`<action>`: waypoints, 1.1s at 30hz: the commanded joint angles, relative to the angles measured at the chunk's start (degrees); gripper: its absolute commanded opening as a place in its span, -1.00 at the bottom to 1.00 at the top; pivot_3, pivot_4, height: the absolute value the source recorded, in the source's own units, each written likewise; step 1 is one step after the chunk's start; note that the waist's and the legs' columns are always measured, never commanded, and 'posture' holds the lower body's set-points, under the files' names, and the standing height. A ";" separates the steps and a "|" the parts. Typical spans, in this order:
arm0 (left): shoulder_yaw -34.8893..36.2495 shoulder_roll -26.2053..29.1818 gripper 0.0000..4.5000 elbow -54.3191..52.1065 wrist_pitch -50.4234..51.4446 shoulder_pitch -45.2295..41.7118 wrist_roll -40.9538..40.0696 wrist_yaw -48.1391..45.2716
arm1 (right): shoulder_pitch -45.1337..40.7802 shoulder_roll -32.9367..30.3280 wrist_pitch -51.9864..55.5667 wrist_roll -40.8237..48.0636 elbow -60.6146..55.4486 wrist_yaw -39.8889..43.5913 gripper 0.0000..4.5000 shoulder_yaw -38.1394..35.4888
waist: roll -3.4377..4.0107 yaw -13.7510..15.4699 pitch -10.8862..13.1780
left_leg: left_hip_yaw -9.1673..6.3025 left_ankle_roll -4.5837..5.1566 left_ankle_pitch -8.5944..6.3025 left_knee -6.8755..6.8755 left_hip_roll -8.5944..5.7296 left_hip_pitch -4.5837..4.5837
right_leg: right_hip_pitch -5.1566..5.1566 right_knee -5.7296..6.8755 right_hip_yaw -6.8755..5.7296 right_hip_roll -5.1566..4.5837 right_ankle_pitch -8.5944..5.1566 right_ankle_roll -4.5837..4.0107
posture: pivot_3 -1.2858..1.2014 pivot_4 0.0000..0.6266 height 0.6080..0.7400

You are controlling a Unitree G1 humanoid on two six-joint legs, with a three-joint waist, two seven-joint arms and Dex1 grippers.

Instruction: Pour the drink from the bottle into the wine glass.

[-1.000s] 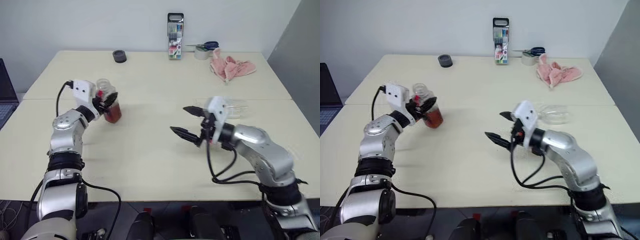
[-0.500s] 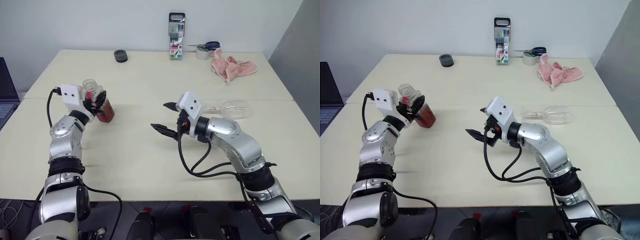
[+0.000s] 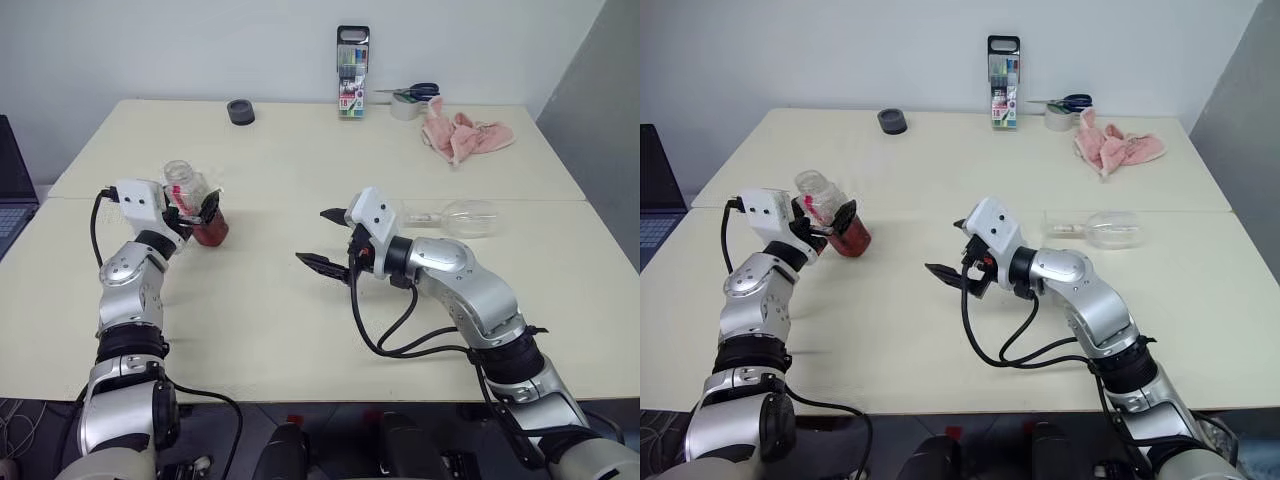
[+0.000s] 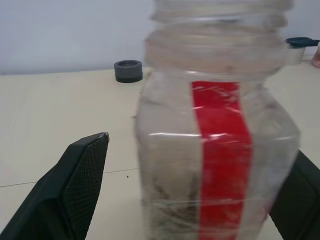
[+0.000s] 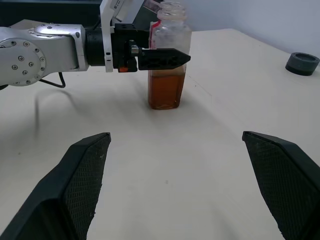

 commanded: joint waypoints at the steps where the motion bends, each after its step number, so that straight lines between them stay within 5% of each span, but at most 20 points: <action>1: 0.22 0.48 0.99 -0.46 -2.13 0.29 0.59 0.77 | -0.20 0.03 -0.95 -0.51 -2.43 0.33 1.00 0.17 | 0.00 0.00 0.00 | 0.00 0.00 0.00 0.00 0.00 0.00 | 0.00 0.00 0.00 0.00 0.00 0.00 | 0.03 -0.52 1.00; 13: -1.01 -0.62 0.99 -1.01 -4.37 7.01 2.12 0.86 | 2.46 -1.70 -2.72 -4.43 -2.64 -0.02 1.00 1.22 | 0.00 0.01 0.00 | 0.01 0.04 -0.02 -0.01 0.01 0.01 | 0.00 0.00 0.01 0.00 0.00 0.00 | 0.03 -0.52 1.00; 25: -0.99 -1.51 0.99 -23.38 5.36 24.03 -1.91 1.15 | 16.14 -4.90 5.41 0.00 -15.66 -3.21 1.00 -7.29 | 0.00 0.27 -0.01 | -0.02 0.13 -0.08 -0.04 0.08 0.01 | 0.03 -0.01 0.03 -0.05 0.00 0.00 | 0.03 -0.52 1.00; 33: -12.06 2.84 0.99 -43.79 19.60 30.05 -7.94 -15.34 | 21.40 14.79 22.81 13.00 -20.17 -23.68 1.00 -29.28 | 0.04 0.37 -0.02 | 0.02 0.13 -0.08 -0.05 0.08 0.08 | 0.11 0.02 0.05 0.06 0.00 0.00 | 0.03 -0.52 1.00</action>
